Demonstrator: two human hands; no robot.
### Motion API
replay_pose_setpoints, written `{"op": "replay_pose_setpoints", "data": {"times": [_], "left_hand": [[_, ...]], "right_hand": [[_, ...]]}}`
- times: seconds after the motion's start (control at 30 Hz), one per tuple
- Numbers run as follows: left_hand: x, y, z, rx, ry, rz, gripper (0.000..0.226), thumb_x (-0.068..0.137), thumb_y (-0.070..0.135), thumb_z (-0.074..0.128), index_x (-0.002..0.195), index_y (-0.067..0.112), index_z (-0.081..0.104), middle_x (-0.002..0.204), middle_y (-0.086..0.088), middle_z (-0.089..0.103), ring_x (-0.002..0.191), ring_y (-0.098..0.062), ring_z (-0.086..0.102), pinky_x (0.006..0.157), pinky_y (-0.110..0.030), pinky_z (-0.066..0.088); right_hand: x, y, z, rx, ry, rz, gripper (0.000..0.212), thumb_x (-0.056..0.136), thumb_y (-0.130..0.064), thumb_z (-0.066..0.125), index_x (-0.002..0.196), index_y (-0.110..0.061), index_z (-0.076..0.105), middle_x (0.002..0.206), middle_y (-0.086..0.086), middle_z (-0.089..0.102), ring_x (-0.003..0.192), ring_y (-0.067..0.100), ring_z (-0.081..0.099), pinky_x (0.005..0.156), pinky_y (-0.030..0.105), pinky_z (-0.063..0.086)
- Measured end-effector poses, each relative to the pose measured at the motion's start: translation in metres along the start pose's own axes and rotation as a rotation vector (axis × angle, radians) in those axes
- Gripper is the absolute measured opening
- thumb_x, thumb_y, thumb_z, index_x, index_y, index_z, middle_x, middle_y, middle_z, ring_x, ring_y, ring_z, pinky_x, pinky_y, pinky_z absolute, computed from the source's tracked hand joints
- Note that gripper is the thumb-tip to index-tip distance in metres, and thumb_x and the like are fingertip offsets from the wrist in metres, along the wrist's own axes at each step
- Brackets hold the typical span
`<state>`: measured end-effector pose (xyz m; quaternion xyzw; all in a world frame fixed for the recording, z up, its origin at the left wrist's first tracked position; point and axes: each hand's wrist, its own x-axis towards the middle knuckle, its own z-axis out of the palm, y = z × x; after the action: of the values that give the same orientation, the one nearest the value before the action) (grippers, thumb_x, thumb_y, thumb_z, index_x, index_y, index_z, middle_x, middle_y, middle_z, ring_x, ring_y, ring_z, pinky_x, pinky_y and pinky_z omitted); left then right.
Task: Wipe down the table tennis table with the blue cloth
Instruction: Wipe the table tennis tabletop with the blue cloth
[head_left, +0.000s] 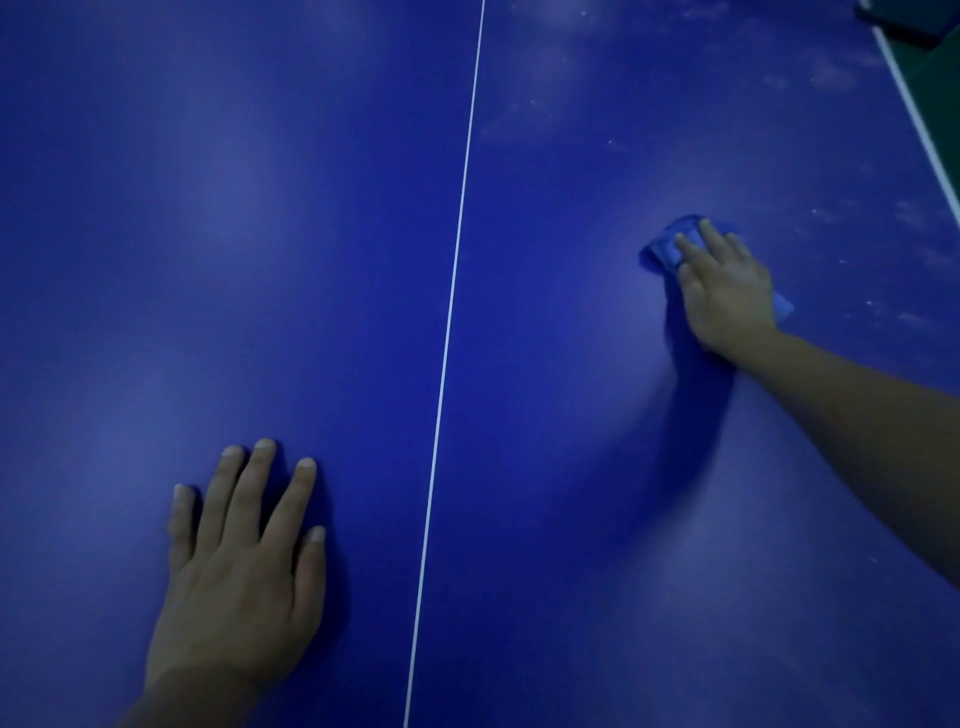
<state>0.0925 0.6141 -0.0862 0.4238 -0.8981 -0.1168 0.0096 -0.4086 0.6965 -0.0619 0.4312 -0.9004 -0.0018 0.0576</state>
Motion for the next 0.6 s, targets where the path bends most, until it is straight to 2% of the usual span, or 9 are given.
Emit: {"op": "replay_pose_setpoints", "data": {"times": [0.07,0.13,0.2,0.27,0.3,0.37,0.47,0.53,0.6], "left_hand": [[0.0,-0.002,0.001,-0.001,0.004,-0.001,0.063,0.093,0.04,0.029,0.145,0.01,0.049,0.156,-0.016,0.034,0.149,-0.033,0.02,0.119,-0.059,0.01],[-0.001,-0.002,0.002,0.0,0.005,-0.001,0.062,0.093,0.04,0.03,0.145,0.011,0.048,0.156,-0.016,0.033,0.149,-0.033,0.019,0.119,-0.059,0.01],[0.0,-0.003,0.003,-0.001,0.009,0.0,0.062,0.093,0.04,0.03,0.145,0.011,0.048,0.156,-0.016,0.033,0.149,-0.033,0.02,0.118,-0.059,0.011],[0.0,-0.003,0.003,0.011,0.007,0.003,0.062,0.093,0.04,0.03,0.145,0.011,0.048,0.156,-0.016,0.033,0.149,-0.033,0.02,0.119,-0.059,0.01],[0.0,-0.002,0.002,0.015,0.002,0.002,0.062,0.093,0.04,0.029,0.145,0.011,0.048,0.156,-0.016,0.033,0.149,-0.033,0.02,0.119,-0.058,0.01],[0.0,-0.002,0.002,0.021,-0.005,0.001,0.062,0.094,0.04,0.029,0.145,0.011,0.048,0.156,-0.016,0.033,0.149,-0.033,0.019,0.119,-0.058,0.01],[0.0,0.0,0.0,0.021,-0.005,-0.004,0.062,0.094,0.041,0.028,0.145,0.011,0.048,0.156,-0.016,0.033,0.149,-0.032,0.019,0.119,-0.058,0.009],[0.0,0.0,-0.001,0.017,-0.013,-0.012,0.062,0.095,0.041,0.026,0.146,0.012,0.047,0.157,-0.015,0.033,0.15,-0.031,0.018,0.12,-0.057,0.008],[0.0,-0.001,-0.001,0.005,-0.017,-0.017,0.063,0.095,0.042,0.025,0.146,0.012,0.047,0.157,-0.015,0.033,0.15,-0.031,0.017,0.121,-0.056,0.006]], "right_hand": [[-0.028,-0.018,0.0,-0.044,0.021,-0.084,0.044,0.104,-0.02,0.037,0.145,-0.01,0.05,0.158,0.019,0.034,0.138,0.046,0.039,0.105,0.055,0.04],[-0.087,-0.038,0.004,0.008,-0.015,-0.329,0.045,0.1,-0.025,0.036,0.14,-0.014,0.054,0.154,0.019,0.041,0.134,0.046,0.044,0.104,0.056,0.042],[-0.151,-0.048,0.007,0.069,-0.111,-0.63,0.043,0.104,-0.031,0.033,0.142,-0.025,0.051,0.158,0.008,0.037,0.142,0.039,0.037,0.113,0.05,0.032],[-0.157,-0.039,0.004,0.088,-0.135,-0.804,0.041,0.105,-0.035,0.032,0.141,-0.029,0.051,0.159,0.002,0.036,0.145,0.033,0.033,0.115,0.046,0.026],[-0.137,-0.03,0.005,0.068,-0.096,-0.795,0.042,0.104,-0.033,0.034,0.138,-0.025,0.056,0.155,0.007,0.042,0.141,0.037,0.038,0.112,0.048,0.03],[-0.08,-0.009,0.006,0.019,-0.01,-0.545,0.047,0.099,-0.031,0.035,0.132,-0.011,0.062,0.148,0.022,0.048,0.13,0.049,0.048,0.104,0.058,0.041],[-0.018,0.024,-0.002,-0.022,-0.017,-0.096,0.06,0.099,-0.037,0.023,0.145,-0.009,0.05,0.157,0.019,0.035,0.141,0.045,0.037,0.11,0.058,0.036],[-0.019,0.026,-0.001,-0.013,-0.009,-0.022,0.061,0.098,-0.039,0.023,0.149,-0.013,0.046,0.16,0.015,0.031,0.145,0.041,0.032,0.112,0.056,0.034],[-0.053,0.016,-0.001,-0.015,0.003,-0.126,0.054,0.1,-0.031,0.029,0.141,-0.007,0.054,0.154,0.021,0.039,0.137,0.048,0.041,0.104,0.061,0.04]]}}
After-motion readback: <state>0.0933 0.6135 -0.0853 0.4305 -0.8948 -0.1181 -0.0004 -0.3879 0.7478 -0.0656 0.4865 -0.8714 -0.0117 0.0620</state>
